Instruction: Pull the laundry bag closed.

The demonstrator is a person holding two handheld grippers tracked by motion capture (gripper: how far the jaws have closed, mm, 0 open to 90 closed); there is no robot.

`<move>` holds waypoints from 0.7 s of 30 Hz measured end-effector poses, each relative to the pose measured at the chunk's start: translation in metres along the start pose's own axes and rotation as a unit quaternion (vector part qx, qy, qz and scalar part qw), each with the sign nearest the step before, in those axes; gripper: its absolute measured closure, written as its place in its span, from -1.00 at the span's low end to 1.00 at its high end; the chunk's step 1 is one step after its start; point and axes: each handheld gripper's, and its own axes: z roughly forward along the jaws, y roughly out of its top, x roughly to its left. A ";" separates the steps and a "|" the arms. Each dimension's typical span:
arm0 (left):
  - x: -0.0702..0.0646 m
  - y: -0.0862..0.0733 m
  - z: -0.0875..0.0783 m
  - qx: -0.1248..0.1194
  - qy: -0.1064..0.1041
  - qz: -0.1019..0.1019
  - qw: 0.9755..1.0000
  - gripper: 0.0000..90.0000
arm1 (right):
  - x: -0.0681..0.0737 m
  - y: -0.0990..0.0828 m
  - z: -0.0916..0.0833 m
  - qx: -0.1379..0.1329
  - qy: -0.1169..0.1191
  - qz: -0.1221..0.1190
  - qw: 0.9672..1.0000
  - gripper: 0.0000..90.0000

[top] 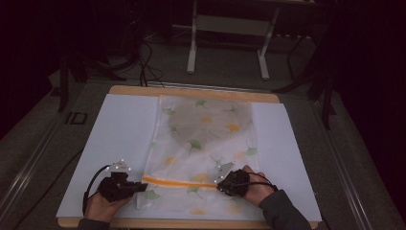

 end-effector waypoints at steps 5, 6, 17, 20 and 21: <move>0.000 0.000 0.000 0.000 0.000 0.000 1.000 0.97 | 0.000 -0.002 -0.001 0.002 -0.001 -0.001 1.000 0.89; 0.000 0.000 0.000 0.000 0.001 0.000 1.000 0.97 | 0.000 -0.002 -0.001 0.003 -0.002 0.000 1.000 0.89; 0.000 0.000 0.000 0.000 0.001 0.000 1.000 0.97 | -0.002 -0.009 -0.005 0.006 -0.004 0.007 1.000 0.89; 0.000 0.000 0.000 0.000 0.001 0.000 1.000 0.97 | -0.003 -0.010 -0.005 0.006 -0.004 0.008 1.000 0.89; 0.000 0.000 0.000 -0.001 0.001 0.000 1.000 0.97 | -0.003 -0.011 -0.005 0.008 -0.004 0.008 1.000 0.89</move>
